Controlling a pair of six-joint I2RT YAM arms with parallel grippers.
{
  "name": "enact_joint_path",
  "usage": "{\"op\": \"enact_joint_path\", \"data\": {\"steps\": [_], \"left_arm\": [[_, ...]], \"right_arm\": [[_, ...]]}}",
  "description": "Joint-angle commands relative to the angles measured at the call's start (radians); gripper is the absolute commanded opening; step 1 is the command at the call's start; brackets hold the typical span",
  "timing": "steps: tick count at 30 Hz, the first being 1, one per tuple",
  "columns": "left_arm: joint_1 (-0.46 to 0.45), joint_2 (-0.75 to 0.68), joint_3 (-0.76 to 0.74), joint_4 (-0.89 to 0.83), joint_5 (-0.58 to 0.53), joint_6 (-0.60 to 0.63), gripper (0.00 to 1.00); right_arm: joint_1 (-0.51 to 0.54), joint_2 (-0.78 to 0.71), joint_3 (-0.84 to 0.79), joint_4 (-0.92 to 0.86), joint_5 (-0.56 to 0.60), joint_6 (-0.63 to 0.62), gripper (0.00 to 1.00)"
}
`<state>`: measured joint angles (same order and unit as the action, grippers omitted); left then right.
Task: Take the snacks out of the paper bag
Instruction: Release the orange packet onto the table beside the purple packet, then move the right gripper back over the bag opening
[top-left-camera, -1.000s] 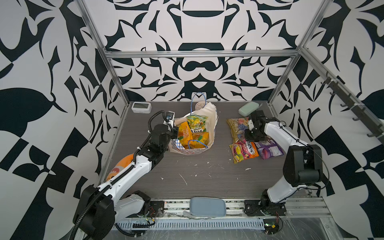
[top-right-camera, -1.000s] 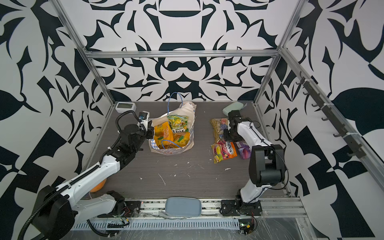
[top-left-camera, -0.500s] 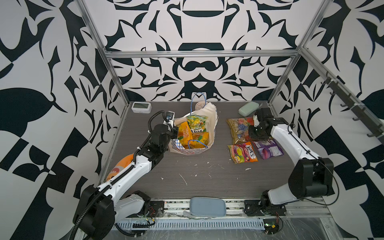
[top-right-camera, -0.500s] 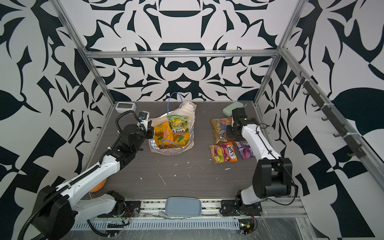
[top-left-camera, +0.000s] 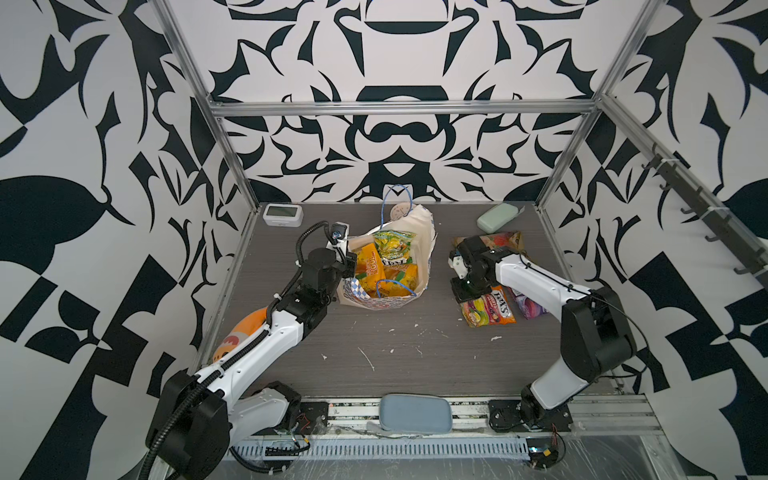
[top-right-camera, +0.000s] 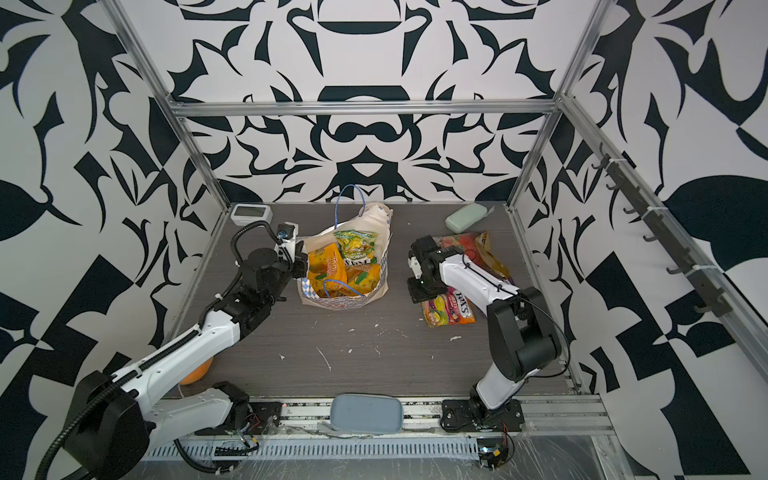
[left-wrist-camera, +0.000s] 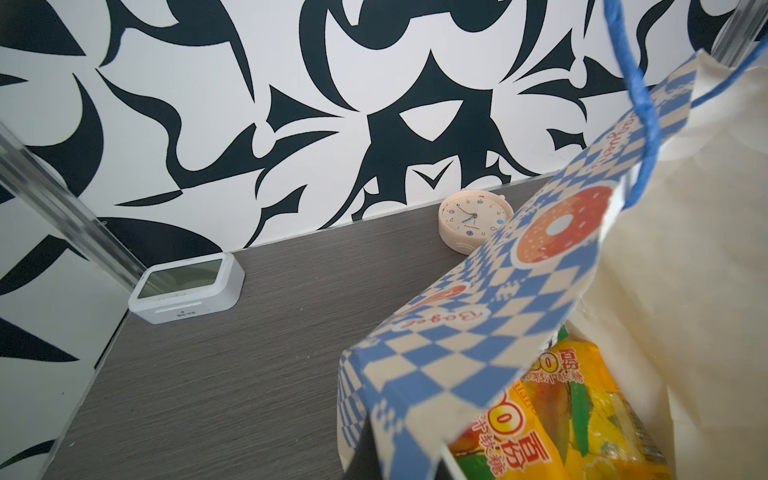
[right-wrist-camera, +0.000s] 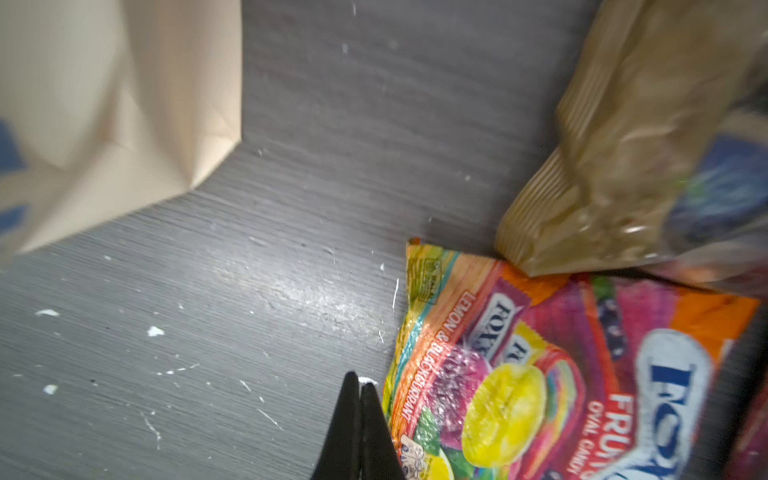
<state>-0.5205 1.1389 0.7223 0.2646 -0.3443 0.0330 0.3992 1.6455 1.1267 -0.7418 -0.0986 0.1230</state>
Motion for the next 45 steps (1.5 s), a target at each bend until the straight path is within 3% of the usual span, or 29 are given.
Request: {"op": "enact_joint_path", "data": {"steps": [1,10,25,31,34,38,40,45], "left_arm": [[0.000,-0.008,0.018,0.059,-0.018,0.010,0.00],[0.000,-0.004,0.013,0.065,-0.010,0.005,0.00],[0.000,-0.001,0.015,0.069,-0.008,0.012,0.00],[0.000,-0.012,0.000,0.081,-0.010,0.028,0.00],[0.000,-0.020,-0.011,0.099,0.018,0.037,0.00],[-0.001,-0.035,-0.041,0.144,0.078,0.058,0.00],[0.000,-0.047,-0.065,0.176,0.096,0.058,0.00],[-0.001,-0.086,-0.117,0.241,0.157,0.076,0.00]], "right_arm": [[0.036,0.008,-0.017,0.011,0.031,0.014,0.00],[0.041,0.050,-0.044,0.011,0.191,0.067,0.00],[0.024,0.027,0.001,-0.040,0.281,0.086,0.00],[0.024,-0.272,0.058,0.126,0.117,0.092,0.00],[0.024,-0.360,0.112,0.237,-0.060,0.114,0.00],[0.051,-0.331,0.203,0.341,-0.329,0.155,0.00],[0.100,-0.295,0.227,0.375,-0.356,0.157,0.00],[0.293,-0.237,0.227,0.406,-0.197,0.043,0.00]]}}
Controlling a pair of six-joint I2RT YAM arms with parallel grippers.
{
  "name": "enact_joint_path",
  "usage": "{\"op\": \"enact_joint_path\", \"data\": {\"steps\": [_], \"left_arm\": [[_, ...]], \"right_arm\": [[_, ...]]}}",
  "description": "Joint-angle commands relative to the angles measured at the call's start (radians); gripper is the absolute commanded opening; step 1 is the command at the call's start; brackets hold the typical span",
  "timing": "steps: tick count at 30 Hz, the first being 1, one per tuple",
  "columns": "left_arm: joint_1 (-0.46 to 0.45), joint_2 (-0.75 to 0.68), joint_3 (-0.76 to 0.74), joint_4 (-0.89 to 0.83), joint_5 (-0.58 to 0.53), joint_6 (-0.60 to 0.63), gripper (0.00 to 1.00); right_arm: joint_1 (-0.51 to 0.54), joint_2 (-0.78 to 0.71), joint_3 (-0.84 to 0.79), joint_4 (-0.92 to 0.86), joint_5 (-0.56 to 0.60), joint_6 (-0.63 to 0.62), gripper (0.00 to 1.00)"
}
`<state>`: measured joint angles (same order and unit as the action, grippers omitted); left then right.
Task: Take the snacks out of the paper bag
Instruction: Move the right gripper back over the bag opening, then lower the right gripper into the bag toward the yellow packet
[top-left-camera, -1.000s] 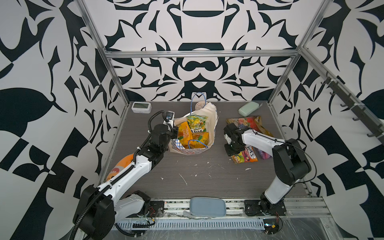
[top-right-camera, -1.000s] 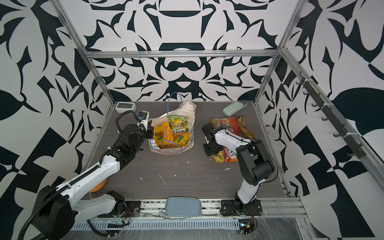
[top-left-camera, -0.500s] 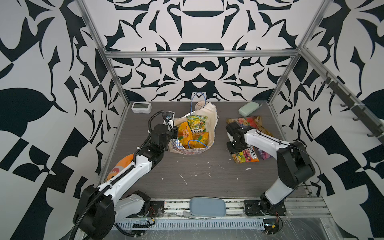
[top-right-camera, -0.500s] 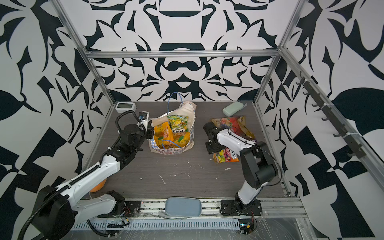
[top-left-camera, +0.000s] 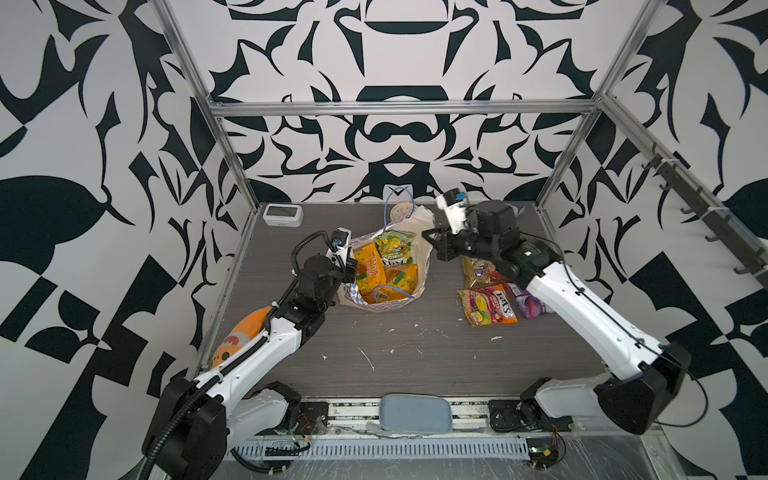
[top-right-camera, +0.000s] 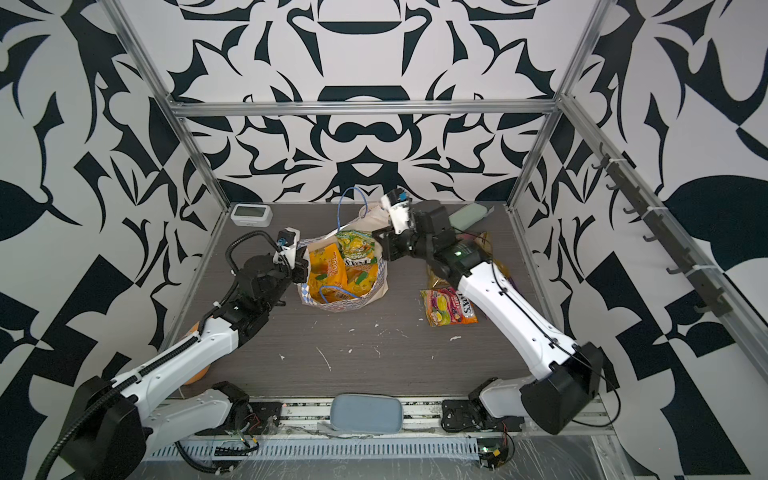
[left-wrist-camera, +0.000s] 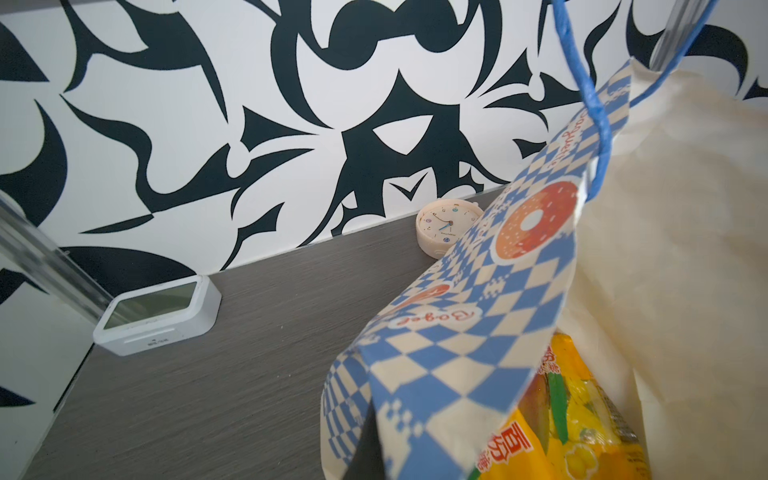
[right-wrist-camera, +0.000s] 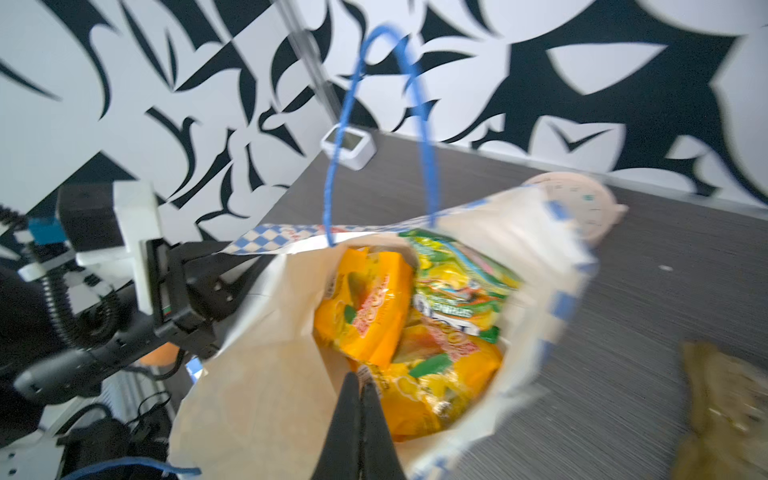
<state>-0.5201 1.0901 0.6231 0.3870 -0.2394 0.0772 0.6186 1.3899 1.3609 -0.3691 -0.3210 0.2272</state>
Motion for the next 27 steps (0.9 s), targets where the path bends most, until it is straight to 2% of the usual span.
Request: {"op": "enact_joint_path", "data": {"steps": [1,5,10,16,21,25,27], "left_arm": [[-0.002,-0.047,-0.031,0.132,0.060,0.035,0.00],[-0.002,-0.061,-0.070,0.183,0.077,0.055,0.00],[-0.002,-0.078,-0.094,0.210,0.068,0.054,0.00],[-0.010,-0.097,-0.088,0.143,0.089,0.062,0.00],[-0.067,-0.137,-0.109,0.104,0.107,0.068,0.00],[-0.134,-0.144,-0.127,0.101,0.076,0.080,0.00],[-0.168,-0.143,-0.135,0.103,0.041,0.096,0.00]], "right_arm": [[0.094,0.024,-0.031,0.056,0.069,-0.070,0.00],[0.109,0.074,-0.113,0.124,0.031,-0.045,0.01],[0.171,0.129,-0.171,0.047,0.140,-0.104,0.01],[0.194,0.022,-0.399,0.124,0.239,-0.004,0.02],[0.196,-0.006,-0.430,0.134,0.378,0.041,0.04],[0.196,-0.003,-0.411,0.203,0.474,0.094,0.12],[0.195,0.004,-0.400,0.259,0.487,0.128,0.26]]}}
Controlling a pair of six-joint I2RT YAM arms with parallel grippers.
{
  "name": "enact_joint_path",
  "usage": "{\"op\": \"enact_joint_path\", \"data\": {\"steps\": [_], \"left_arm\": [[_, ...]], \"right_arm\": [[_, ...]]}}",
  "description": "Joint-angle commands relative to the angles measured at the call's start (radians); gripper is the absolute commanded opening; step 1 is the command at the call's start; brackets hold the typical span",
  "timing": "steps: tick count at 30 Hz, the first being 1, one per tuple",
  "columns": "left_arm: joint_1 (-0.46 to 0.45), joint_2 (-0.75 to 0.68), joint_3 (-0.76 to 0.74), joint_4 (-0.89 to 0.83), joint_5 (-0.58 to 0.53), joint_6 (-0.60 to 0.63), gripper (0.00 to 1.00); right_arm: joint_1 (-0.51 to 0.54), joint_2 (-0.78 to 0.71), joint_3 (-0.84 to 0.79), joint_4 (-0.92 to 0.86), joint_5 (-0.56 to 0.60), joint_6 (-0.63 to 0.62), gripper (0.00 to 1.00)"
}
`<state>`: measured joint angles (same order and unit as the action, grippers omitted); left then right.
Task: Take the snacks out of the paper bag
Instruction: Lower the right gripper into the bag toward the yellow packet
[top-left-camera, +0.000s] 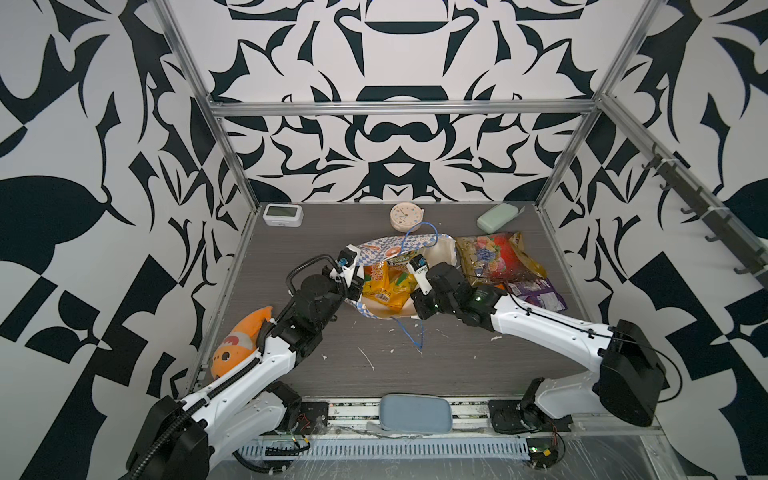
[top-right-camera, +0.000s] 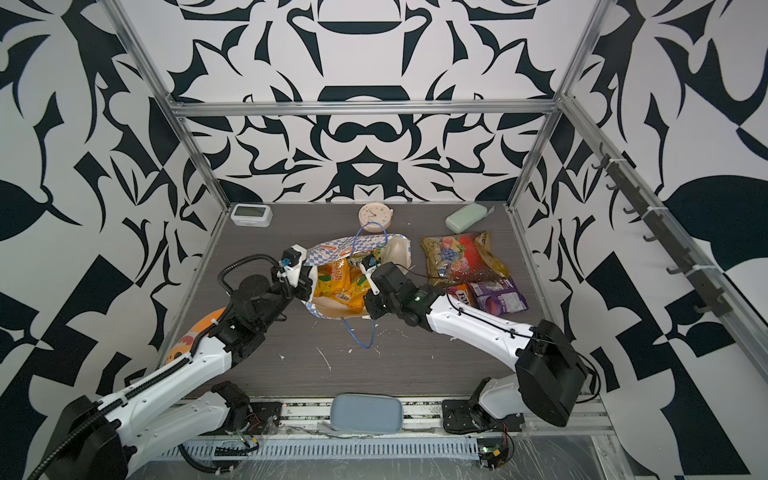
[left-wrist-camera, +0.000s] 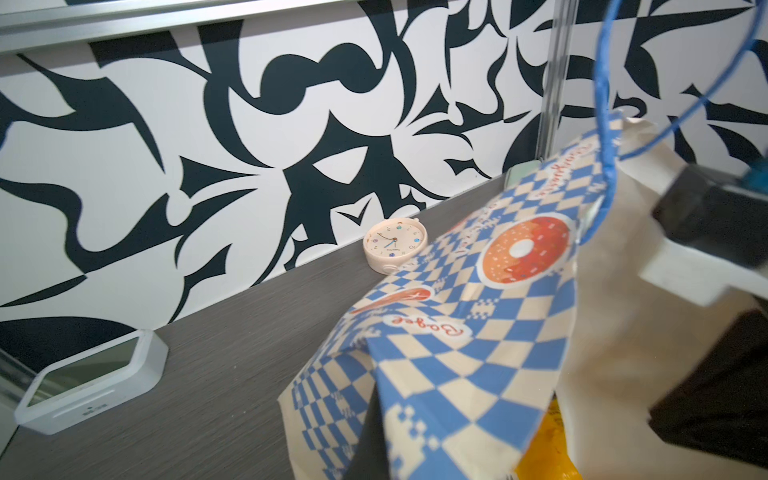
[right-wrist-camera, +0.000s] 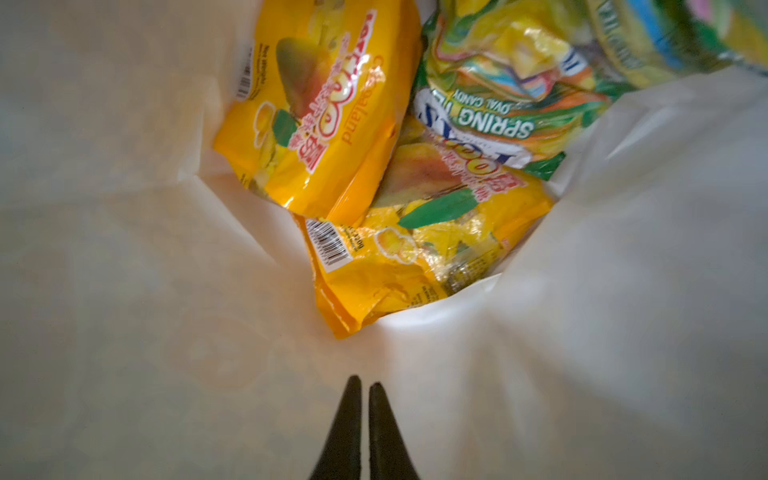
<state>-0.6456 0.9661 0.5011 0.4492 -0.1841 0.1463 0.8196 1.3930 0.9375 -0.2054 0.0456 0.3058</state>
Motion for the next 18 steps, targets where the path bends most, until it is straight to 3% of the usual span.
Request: {"op": "enact_joint_path", "data": {"steps": [1,7,12,18], "left_arm": [[-0.056,-0.018,-0.015,0.040,-0.032,0.031,0.00],[-0.065,-0.028,-0.010,0.065,-0.052,0.042,0.00],[-0.065,-0.030,-0.009,0.087,-0.084,0.057,0.00],[-0.065,0.002,-0.010,0.140,-0.091,0.056,0.00]], "right_arm": [[-0.007,0.012,0.034,0.108,0.130,0.069,0.31],[-0.006,0.088,0.010,0.337,0.024,0.144,0.39],[-0.006,0.125,0.027,0.405,0.007,0.116,0.45],[-0.007,0.258,0.133,0.349,-0.001,0.149,0.53]]}}
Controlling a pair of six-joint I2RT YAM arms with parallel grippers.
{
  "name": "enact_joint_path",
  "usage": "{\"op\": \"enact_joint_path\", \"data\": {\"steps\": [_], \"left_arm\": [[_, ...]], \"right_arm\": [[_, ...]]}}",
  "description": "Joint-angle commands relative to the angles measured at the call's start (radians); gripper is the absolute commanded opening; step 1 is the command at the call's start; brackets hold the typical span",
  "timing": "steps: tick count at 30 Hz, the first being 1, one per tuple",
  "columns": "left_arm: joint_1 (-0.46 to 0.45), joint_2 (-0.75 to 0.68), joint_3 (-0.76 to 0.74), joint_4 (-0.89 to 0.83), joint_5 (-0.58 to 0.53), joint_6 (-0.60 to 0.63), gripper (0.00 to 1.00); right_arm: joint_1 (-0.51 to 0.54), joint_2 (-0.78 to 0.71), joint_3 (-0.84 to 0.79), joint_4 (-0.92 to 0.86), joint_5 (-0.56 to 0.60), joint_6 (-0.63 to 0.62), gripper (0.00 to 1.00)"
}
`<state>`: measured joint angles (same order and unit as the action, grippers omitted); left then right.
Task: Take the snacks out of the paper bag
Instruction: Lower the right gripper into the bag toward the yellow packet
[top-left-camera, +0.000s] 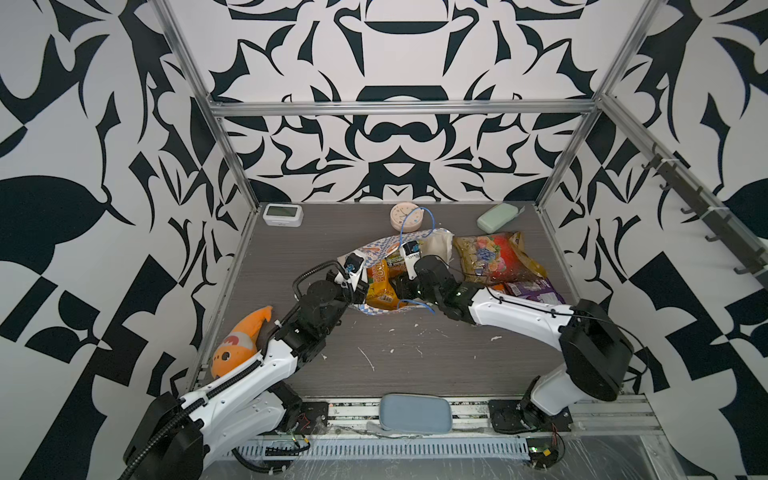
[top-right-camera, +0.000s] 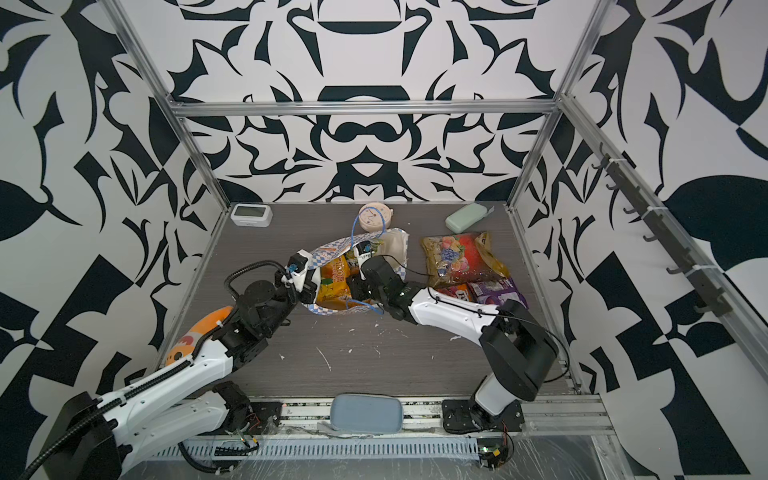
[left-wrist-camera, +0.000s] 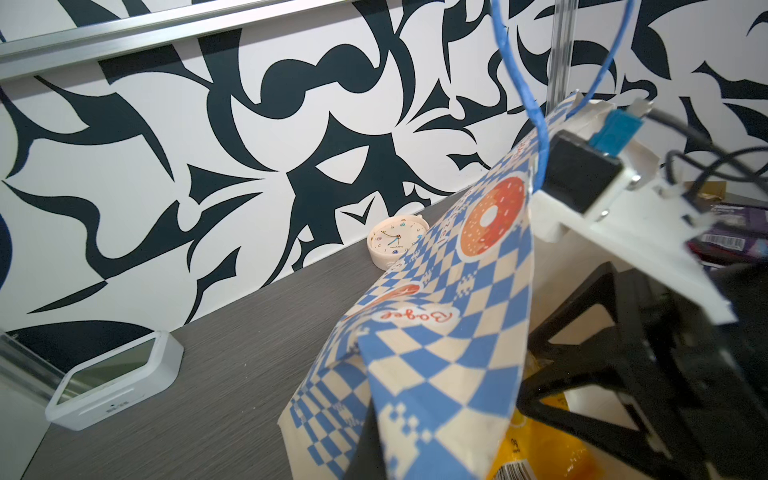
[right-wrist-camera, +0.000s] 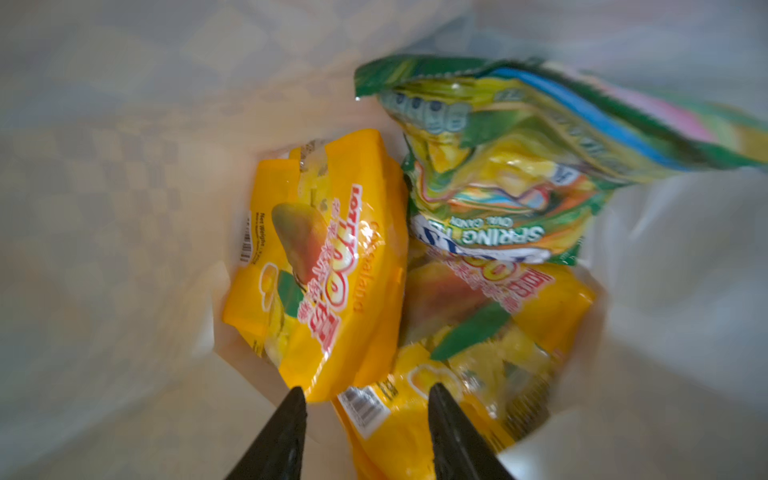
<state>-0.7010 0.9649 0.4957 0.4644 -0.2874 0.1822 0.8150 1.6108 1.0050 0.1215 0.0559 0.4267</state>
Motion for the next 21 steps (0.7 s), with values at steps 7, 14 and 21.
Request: {"op": "enact_joint_path", "data": {"steps": [7,14,21], "left_arm": [[-0.009,0.024,0.006,0.143,0.035,0.010,0.00],[-0.009,0.013,0.008,0.128,0.038,0.010,0.00],[-0.009,0.014,0.001,0.129,0.042,0.007,0.00]], "right_arm": [[0.000,0.148,0.097,0.108,0.017,0.075,0.60],[0.000,0.244,0.151,0.185,-0.006,0.117,0.69],[-0.002,0.354,0.215,0.238,0.019,0.152,0.67]]}}
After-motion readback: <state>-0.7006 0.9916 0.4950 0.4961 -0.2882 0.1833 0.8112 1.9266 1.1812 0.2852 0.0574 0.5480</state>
